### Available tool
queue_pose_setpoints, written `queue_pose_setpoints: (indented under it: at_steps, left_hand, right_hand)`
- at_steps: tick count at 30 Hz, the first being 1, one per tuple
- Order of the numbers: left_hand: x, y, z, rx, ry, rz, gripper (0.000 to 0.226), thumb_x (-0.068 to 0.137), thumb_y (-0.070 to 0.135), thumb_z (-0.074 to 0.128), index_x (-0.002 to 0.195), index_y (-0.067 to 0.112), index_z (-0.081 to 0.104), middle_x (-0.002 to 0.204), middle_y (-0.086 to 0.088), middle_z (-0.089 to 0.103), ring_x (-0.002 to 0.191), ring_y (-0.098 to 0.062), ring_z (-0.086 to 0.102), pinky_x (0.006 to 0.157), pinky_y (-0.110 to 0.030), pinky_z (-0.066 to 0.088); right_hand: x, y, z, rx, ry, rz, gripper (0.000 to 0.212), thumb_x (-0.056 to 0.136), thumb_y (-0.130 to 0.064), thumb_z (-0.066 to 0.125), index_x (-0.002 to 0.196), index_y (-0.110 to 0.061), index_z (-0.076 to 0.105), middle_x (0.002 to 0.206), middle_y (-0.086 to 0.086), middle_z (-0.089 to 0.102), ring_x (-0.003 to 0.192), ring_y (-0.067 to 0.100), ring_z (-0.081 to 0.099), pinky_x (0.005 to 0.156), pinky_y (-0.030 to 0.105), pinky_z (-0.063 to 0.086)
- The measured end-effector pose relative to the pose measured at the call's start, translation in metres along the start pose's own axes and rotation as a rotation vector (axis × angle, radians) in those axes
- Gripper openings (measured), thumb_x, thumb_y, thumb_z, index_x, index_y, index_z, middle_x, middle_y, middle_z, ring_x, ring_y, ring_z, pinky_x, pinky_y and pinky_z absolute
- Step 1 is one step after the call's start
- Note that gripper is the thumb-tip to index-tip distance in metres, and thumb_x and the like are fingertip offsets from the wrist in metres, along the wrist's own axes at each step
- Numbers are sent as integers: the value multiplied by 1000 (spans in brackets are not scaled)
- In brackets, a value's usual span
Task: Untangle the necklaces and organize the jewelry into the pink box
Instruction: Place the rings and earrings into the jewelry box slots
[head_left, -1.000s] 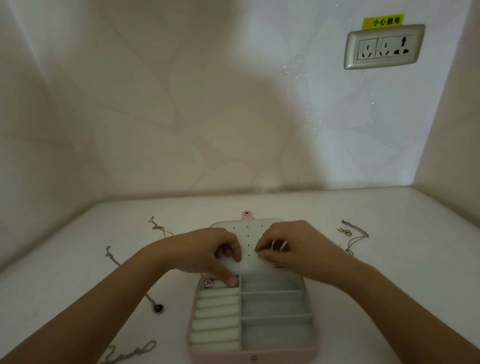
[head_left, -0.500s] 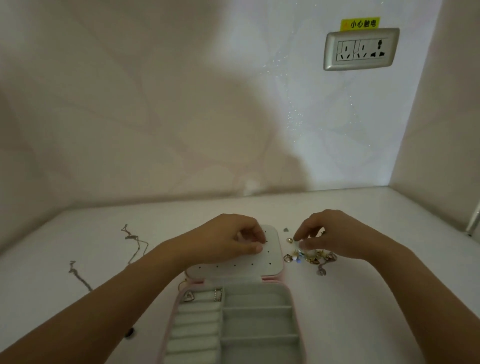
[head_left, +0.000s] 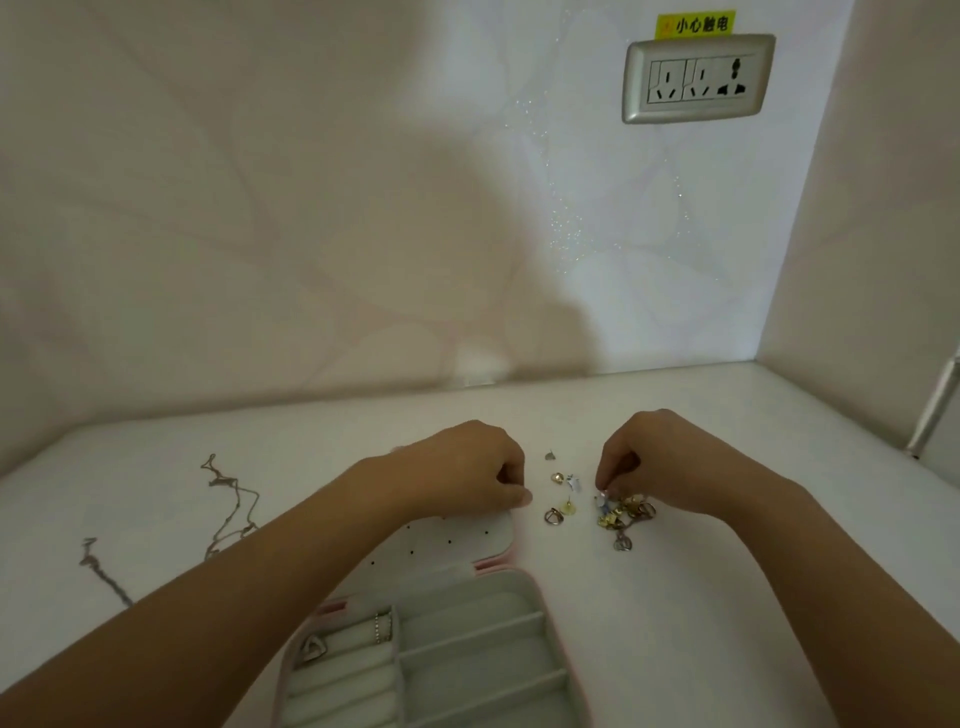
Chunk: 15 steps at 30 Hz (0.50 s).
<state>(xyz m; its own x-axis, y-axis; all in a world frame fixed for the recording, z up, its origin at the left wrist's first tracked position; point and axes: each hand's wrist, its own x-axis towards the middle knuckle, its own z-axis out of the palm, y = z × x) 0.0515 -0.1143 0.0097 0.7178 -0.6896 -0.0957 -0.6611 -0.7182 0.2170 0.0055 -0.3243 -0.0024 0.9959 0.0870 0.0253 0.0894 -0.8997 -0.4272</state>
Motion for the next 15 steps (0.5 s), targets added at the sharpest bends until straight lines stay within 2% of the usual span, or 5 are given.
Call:
queue_pose_setpoints:
  at_steps: [5,9,11,13,15]
  left_hand:
    - [8,-2,-3,-96,-2,4,11,88,25,64,92,16,69,84,9,68,78,-5,61,71,-19,48]
    - [19,-5,-6,-129,22,4,10,87,17,65,96,16,70,88,11,66,78,-1,59,67,-11,44]
    - [24,-8,-9,-134,26,-9,13,88,14,62,98,18,69,86,17,61,77,4,55,65,-5,39]
    - [30,-11,-11,-149,21,-21,18,88,11,60,102,18,69,92,12,63,81,0,57,70,-8,42]
    - [37,-14,-14,-163,11,-44,23,87,9,59,104,19,70,99,4,66,88,-11,61,77,-19,47]
  right_hand:
    - [-4,6,-10,93,56,34,15,79,-9,74,80,-24,73,71,-13,69,67,-4,64,59,6,46]
    - [-4,14,-15,129,71,62,14,80,-13,74,80,-27,72,72,-11,71,69,-1,65,66,15,51]
    - [-3,18,-14,122,49,77,16,82,-12,72,79,-27,71,73,-11,70,66,-2,64,60,11,47]
    - [-2,21,-13,96,27,90,16,84,-11,69,80,-27,71,74,-12,68,62,-3,61,55,7,41]
    - [-1,24,-13,67,24,102,17,85,-11,67,80,-27,70,76,-10,68,60,-1,59,54,8,39]
